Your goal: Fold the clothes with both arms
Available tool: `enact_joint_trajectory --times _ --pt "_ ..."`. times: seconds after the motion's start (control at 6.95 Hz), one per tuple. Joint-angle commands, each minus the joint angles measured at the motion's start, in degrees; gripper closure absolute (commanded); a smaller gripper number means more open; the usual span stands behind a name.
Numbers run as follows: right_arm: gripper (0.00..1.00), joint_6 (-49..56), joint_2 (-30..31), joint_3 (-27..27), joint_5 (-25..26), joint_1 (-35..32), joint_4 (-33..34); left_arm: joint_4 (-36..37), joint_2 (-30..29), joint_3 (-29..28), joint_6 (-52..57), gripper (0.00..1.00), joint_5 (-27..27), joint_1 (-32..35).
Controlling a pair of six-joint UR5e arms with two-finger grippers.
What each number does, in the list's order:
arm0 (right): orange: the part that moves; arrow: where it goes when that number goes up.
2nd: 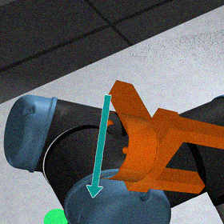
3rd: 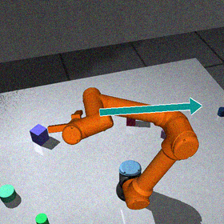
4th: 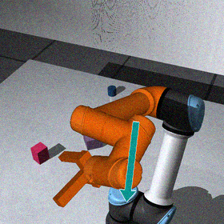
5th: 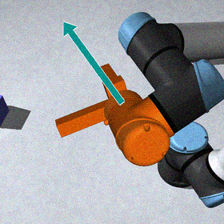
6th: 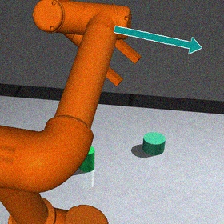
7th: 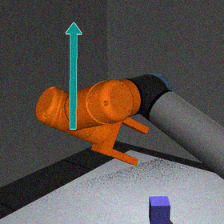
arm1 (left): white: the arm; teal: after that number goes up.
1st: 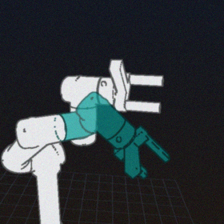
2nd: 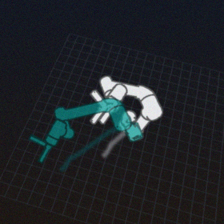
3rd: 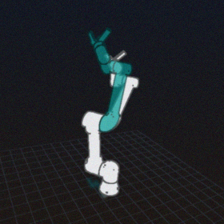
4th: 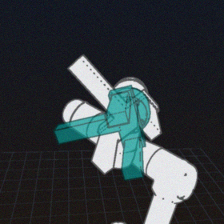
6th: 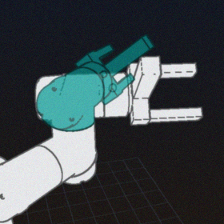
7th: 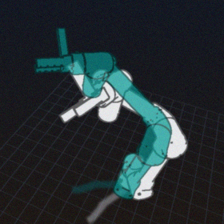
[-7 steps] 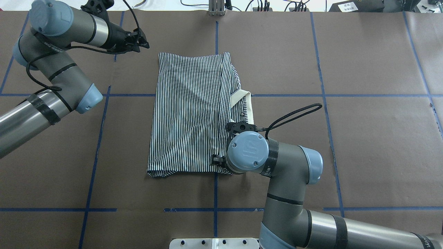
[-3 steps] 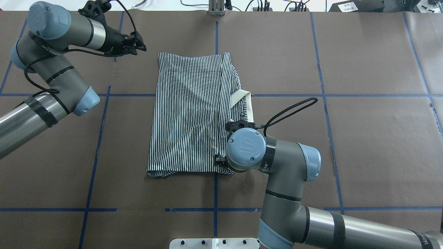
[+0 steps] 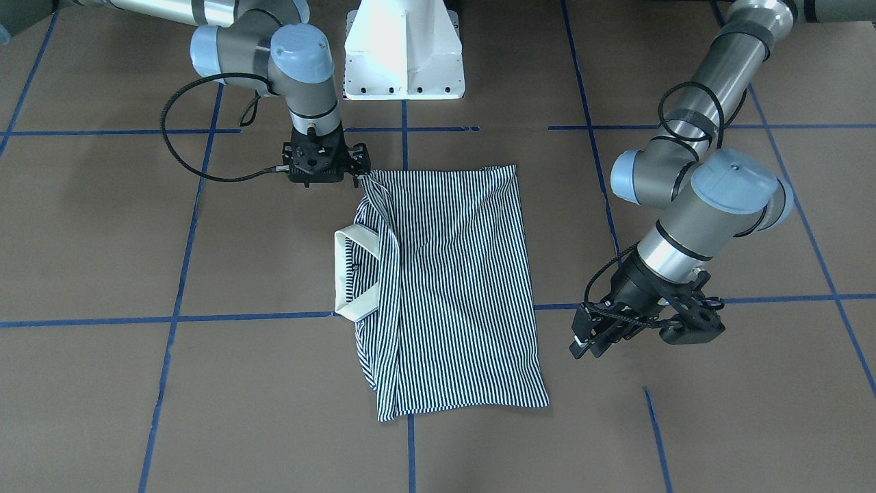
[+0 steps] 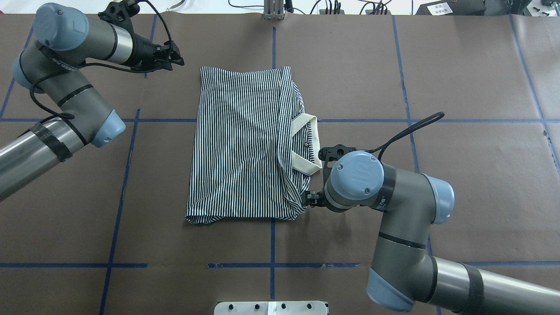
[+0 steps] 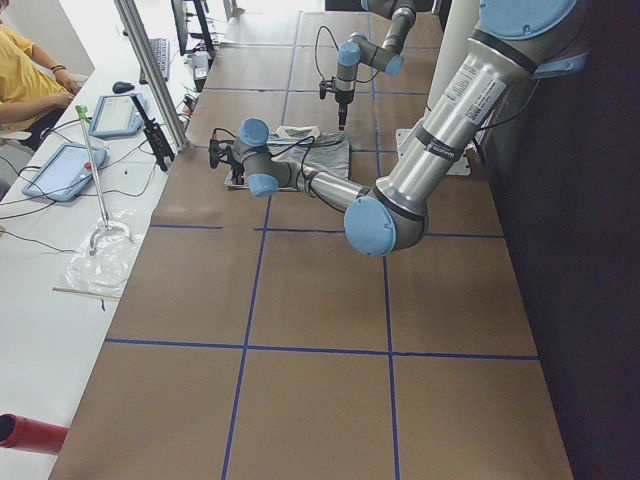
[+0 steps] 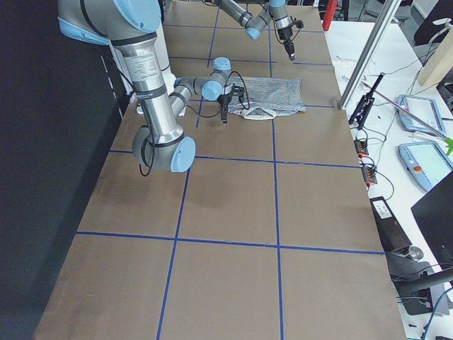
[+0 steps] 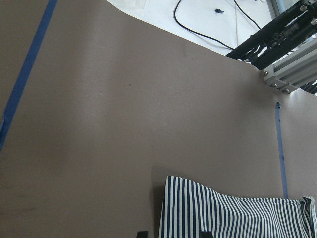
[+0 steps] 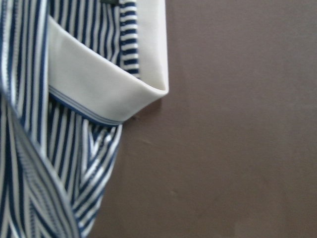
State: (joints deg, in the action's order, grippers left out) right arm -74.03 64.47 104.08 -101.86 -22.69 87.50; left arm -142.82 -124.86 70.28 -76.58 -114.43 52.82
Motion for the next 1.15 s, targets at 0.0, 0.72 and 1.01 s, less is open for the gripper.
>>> enact_joint_trajectory --times 0.0,0.72,1.01 --pt "0.0 0.56 0.58 1.74 0.34 -0.08 0.04 0.0 0.05 0.12 0.12 0.54 0.0 0.0" --pt "0.0 -19.33 -11.13 -6.7 5.93 0.96 -2.58 0.0 0.14 0.21 0.03 0.54 0.0 0.0" --pt "0.01 -28.31 -10.07 -6.87 10.61 4.03 -2.86 0.0 0.14 0.3 0.03 0.54 0.0 0.09"
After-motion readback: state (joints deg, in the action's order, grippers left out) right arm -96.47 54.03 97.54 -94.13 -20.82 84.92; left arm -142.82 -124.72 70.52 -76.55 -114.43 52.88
